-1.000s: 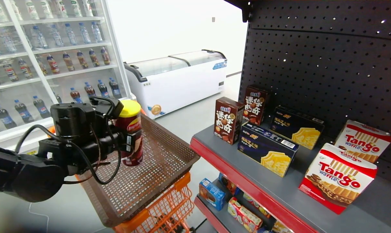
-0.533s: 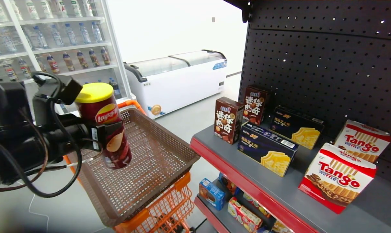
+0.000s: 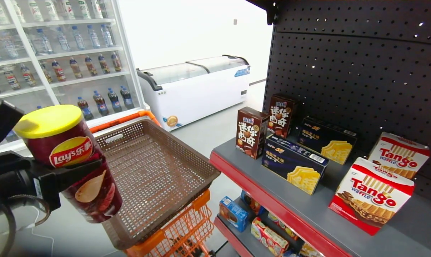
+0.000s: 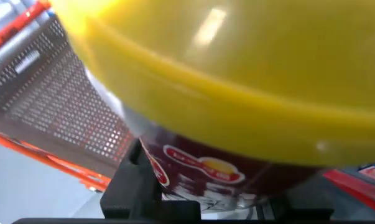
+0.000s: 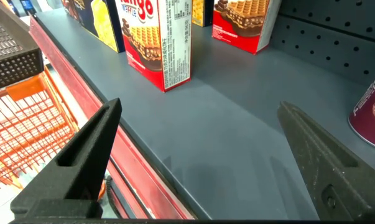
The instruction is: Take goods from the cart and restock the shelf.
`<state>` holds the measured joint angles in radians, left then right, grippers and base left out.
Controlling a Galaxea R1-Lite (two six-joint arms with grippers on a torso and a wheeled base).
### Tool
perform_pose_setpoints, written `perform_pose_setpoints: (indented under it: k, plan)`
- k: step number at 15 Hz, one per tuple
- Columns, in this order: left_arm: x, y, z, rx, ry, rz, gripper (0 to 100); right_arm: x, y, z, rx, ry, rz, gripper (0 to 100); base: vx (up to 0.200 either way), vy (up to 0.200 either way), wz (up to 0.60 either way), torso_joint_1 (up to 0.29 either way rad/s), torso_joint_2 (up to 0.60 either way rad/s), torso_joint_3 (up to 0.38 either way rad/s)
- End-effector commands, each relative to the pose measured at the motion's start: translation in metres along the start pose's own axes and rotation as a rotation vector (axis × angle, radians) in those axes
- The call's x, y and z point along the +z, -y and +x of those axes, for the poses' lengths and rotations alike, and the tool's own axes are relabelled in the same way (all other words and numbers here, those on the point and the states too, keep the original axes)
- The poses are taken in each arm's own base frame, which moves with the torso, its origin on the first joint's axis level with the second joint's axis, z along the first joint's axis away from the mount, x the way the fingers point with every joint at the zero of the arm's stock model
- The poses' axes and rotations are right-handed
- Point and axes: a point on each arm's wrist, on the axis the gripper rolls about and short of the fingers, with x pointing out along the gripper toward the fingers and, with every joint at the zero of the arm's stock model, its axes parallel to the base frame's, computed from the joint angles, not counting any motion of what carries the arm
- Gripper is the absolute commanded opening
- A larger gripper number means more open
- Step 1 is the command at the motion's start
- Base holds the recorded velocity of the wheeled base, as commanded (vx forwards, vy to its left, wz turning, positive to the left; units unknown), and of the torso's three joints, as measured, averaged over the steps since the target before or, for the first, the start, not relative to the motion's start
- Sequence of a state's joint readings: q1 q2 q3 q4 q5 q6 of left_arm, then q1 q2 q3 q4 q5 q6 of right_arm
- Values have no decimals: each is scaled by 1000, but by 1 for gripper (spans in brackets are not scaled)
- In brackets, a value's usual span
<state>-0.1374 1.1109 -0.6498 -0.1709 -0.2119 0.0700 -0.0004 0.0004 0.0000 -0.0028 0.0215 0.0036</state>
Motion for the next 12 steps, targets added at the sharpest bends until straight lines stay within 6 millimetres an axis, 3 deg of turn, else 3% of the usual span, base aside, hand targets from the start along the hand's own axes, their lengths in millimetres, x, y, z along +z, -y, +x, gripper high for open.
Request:
perform_pose_setpoints:
  k: [1,3,12]
  plan:
    - [2,4,-15,-3,50,28,0,0,0,0,0,1,-1,100,0,0,0,0,0,0]
    - [3,5,-16,-34,54,54,0,0,0,0,-1,1,-1,100,0,0,0,0,0,0]
    - [-13,25,-14,-469,43,99,0,0,0,0,2,1,-1,100,0,0,0,0,0,0]
